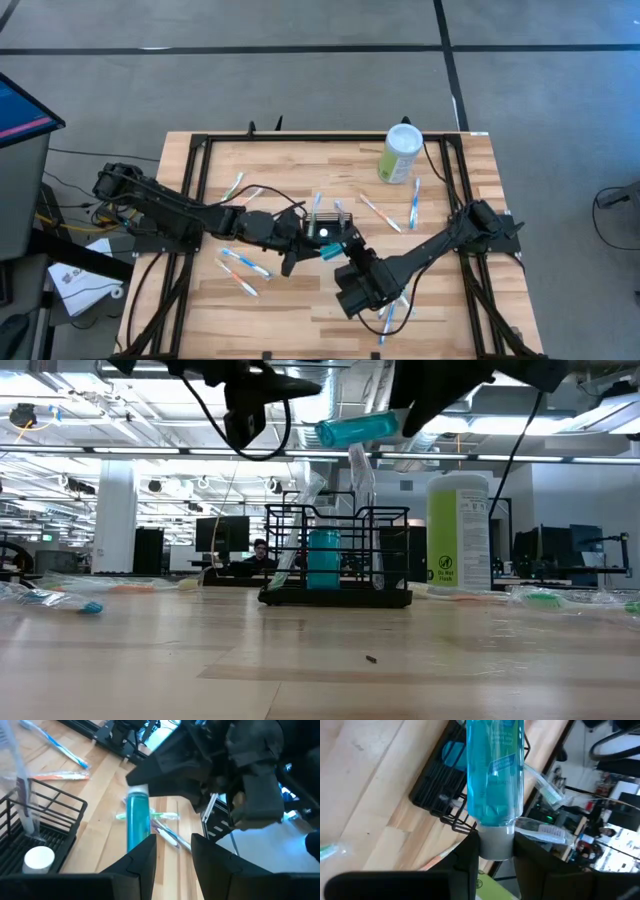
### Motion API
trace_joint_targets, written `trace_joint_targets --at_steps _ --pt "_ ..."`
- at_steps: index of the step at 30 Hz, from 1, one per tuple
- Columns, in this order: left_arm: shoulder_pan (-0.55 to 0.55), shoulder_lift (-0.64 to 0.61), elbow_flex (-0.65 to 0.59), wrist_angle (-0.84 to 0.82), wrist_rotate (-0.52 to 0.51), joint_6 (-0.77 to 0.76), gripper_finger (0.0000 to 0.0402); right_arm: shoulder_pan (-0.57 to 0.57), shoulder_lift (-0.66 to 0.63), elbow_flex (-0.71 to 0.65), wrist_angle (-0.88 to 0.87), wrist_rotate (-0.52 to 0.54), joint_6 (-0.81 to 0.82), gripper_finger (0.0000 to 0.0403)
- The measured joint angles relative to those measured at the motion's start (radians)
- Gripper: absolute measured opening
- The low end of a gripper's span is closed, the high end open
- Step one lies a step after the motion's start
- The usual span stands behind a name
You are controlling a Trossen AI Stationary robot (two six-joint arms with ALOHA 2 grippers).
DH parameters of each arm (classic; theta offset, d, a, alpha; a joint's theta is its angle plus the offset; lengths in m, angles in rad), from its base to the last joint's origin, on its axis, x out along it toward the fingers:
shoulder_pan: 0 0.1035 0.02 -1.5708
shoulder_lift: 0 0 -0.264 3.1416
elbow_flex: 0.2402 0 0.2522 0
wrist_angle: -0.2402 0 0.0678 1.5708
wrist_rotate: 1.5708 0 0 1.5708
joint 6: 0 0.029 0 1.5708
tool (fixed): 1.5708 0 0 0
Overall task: Pick & Place toothbrushing station
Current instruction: Put the mouthwash bottle into the middle compartment of the organizer
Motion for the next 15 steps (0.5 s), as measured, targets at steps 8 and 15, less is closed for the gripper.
trace_joint_targets --at_steps 8,15 --pt "0.039 0.0 0.0 0.03 0.089 -0.037 0.0117 0.012 0.0 0.0 0.012 0.127 -0.054 0.0087" --pt "0.053 0.0 0.0 0.034 0.125 -0.059 0.0117 0.011 0.001 0.032 0.045 0.168 -0.104 0.0087"
